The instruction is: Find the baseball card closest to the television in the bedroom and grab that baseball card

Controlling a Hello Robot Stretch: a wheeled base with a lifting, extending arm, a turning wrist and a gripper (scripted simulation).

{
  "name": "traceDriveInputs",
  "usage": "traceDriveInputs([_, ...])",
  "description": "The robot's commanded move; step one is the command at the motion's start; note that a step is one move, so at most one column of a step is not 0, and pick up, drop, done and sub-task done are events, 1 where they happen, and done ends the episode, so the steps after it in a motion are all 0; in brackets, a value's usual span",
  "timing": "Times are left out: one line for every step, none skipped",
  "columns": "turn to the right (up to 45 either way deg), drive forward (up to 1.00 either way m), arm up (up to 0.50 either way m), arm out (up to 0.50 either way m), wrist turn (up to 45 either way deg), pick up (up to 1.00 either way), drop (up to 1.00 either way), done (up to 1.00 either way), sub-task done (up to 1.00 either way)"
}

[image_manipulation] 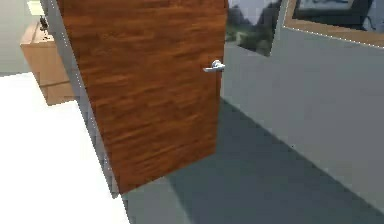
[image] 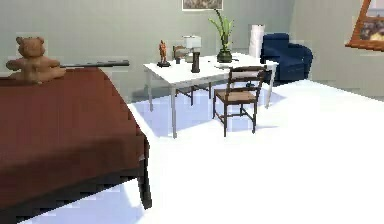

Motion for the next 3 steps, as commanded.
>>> traceDriveInputs([30.0,0.00,0.00,0.00,0.0,0.00,0.00,0.00,0.00])
traceDriveInputs([0.0,0.65,0.00,0.00,0.0,0.00,0.00,0.00,0.00])
traceDriveInputs([-45.0,0.00,0.00,0.00,0.0,0.00,0.00,0.00,0.00])
